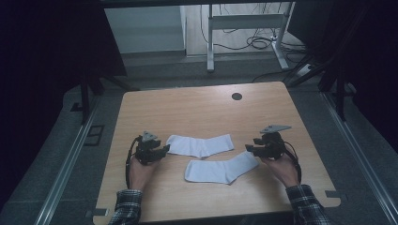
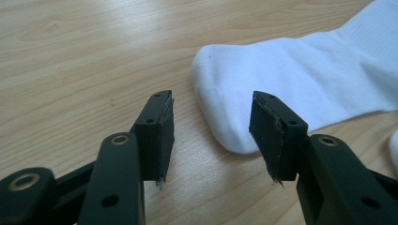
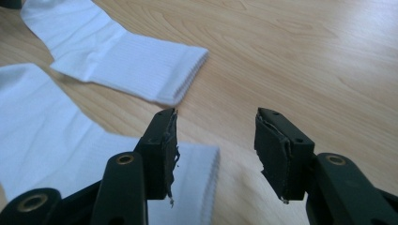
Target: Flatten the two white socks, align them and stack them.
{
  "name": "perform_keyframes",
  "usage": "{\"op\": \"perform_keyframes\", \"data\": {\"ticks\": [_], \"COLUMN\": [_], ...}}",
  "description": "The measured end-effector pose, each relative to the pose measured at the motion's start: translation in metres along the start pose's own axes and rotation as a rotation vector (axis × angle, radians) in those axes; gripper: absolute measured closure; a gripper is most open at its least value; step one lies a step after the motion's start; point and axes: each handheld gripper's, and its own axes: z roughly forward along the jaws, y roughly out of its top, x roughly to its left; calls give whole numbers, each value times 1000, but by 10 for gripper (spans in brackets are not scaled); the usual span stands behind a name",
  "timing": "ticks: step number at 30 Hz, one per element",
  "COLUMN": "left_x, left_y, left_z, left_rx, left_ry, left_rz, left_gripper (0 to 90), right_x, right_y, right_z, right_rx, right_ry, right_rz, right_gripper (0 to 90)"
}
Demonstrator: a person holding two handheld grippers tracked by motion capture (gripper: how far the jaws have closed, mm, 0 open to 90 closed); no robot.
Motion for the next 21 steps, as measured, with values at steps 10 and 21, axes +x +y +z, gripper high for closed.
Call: {"op": "perform_keyframes", "data": {"ticks": [10,21], "left_x": [-2,1], "left_y": [0,-2], "left_z": [3,4], "left_rx": [11,-7], "left_ry": [38,29], "left_rz": [21,6], "left_gripper": [526,570], "right_x": [16,33], "right_y": [17,24], "right_z": [35,68], "right_rx": [21,56], "right_ry": [-6,-13], "right_rz": [-38,-77], "right_gripper": [541,586]}}
